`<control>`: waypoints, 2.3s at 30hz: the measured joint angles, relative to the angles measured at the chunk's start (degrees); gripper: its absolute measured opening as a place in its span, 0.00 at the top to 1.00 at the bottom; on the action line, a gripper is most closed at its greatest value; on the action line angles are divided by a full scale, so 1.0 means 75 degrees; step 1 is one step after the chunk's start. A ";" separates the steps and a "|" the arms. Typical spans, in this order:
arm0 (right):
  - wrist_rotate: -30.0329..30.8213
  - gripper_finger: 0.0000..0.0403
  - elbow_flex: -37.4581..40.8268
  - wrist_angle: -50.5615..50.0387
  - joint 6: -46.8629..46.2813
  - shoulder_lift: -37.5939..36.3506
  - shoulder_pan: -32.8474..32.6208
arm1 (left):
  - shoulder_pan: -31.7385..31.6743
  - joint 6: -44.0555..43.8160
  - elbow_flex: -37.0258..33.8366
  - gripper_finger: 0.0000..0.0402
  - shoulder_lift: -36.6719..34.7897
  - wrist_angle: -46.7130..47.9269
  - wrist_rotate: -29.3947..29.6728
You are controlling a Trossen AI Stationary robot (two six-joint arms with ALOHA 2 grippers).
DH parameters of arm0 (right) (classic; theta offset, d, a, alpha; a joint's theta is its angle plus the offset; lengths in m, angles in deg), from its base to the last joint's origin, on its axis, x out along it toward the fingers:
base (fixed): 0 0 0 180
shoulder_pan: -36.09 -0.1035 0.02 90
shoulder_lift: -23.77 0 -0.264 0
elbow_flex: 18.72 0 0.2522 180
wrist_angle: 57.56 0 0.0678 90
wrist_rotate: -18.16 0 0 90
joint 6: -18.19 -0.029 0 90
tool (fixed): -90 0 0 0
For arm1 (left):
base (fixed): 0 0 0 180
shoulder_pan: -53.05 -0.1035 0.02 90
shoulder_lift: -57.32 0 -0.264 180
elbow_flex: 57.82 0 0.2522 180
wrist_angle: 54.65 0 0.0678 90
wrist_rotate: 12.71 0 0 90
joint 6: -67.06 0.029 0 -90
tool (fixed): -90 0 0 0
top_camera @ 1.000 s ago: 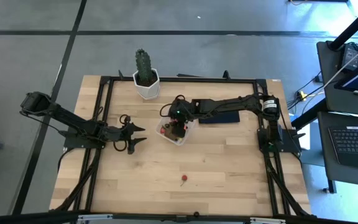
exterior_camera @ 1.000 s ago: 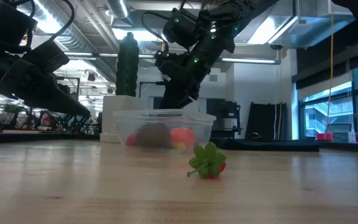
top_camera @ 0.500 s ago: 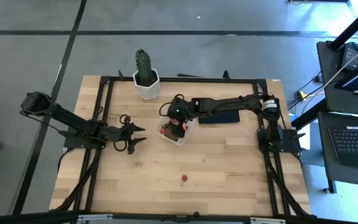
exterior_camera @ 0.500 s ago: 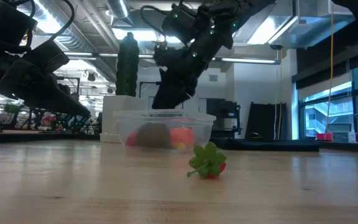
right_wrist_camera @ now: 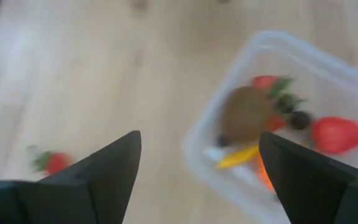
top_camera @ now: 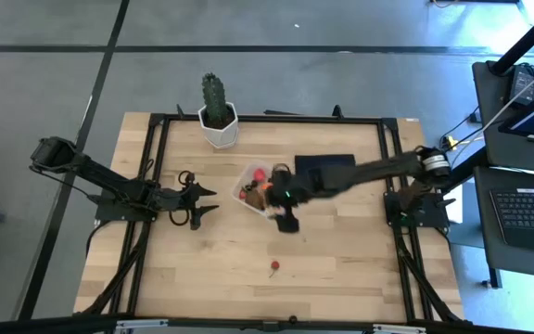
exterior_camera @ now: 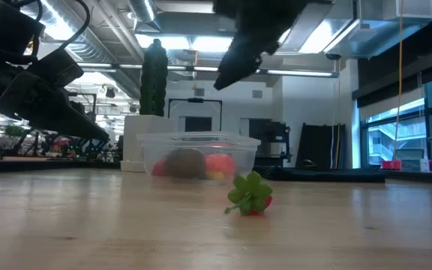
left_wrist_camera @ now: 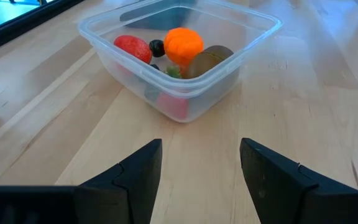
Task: Pick and placing Produce into tupperware
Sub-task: Put the red strawberry into the transparent container
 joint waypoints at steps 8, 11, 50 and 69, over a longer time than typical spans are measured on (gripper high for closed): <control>0.0173 0.19 0.1336 0.1774 -0.0315 -0.0281 -0.1236 | 0.0003 -0.0004 0.0000 0.48 -0.0001 0.0017 -0.0003; 0.0121 0.19 0.1935 0.2649 -0.0302 -0.0281 -0.1577 | 0.0002 -0.0005 0.0001 0.48 -0.0002 0.0020 -0.0003; 0.0556 0.31 0.3029 0.6178 -0.0698 0.1942 -0.2681 | 0.0000 -0.0047 0.0001 0.48 -0.0002 0.0201 -0.0003; 0.0662 0.69 0.3040 0.6342 -0.0513 0.1855 -0.2494 | 0.0003 -0.0052 0.0000 0.48 -0.0002 0.0201 -0.0003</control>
